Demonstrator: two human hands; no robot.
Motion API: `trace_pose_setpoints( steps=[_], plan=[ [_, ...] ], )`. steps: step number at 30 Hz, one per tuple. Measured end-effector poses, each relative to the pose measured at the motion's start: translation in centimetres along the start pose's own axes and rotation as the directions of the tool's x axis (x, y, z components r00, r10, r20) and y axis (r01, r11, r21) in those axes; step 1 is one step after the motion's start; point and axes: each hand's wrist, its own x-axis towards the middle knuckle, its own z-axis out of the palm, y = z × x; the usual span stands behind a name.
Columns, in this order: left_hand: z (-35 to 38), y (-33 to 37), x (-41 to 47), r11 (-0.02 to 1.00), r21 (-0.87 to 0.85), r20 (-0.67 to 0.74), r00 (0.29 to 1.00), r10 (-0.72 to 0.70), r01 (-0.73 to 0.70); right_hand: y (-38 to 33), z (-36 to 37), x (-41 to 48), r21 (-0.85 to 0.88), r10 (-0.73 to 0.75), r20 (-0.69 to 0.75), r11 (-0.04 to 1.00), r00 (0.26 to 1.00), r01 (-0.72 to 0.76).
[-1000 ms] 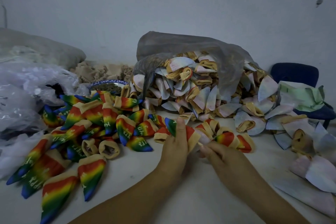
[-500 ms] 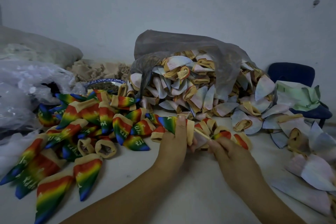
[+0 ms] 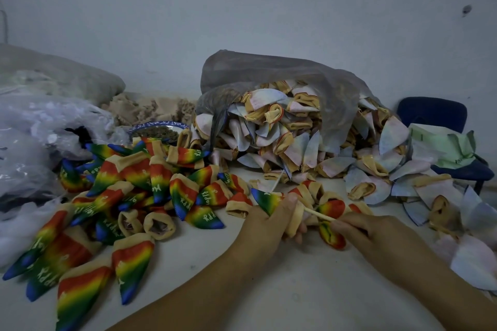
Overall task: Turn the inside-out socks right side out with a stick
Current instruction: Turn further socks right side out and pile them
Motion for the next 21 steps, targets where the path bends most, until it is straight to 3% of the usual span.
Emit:
trace_pose_setpoints(
  steps=[6, 10, 13, 16, 19, 21],
  plan=[
    [1.0, 0.1, -0.1, 0.996, 0.091, 0.037, 0.999, 0.004, -0.007, -1.7, 2.4, 0.0, -0.114, -0.032, -0.233, 0.993, 0.972, 0.005],
    [0.6, 0.0, -0.1, 0.996, 0.079, 0.049, 0.999, 0.025, -0.028, -1.6, 2.5, 0.4, -0.078, -0.058, -0.245, 0.996, 0.968, 0.041],
    [-0.2, 0.1, 0.4, 0.987, -0.139, -0.031, 0.996, -0.084, 0.079, -0.5, 2.1, 0.6, -0.109, -0.05, -0.2, 0.994, 0.979, 0.028],
    [-0.7, 0.2, 1.0, 0.9, -0.412, -0.047, 0.983, -0.178, 0.144, 0.8, 1.6, 0.5, -0.13, 0.014, -0.169, 0.991, 0.986, -0.036],
    [-1.1, 0.4, 1.3, 0.761, -0.638, -0.018, 0.986, -0.166, 0.116, 2.2, 0.3, 0.4, -0.167, 0.144, -0.212, 0.969, 0.967, -0.181],
    [-1.5, 0.3, 1.5, 0.708, -0.698, -0.01, 0.988, -0.153, 0.103, 2.4, -0.6, 0.2, -0.079, 0.2, -0.304, 0.969, 0.932, -0.234]
  ],
)
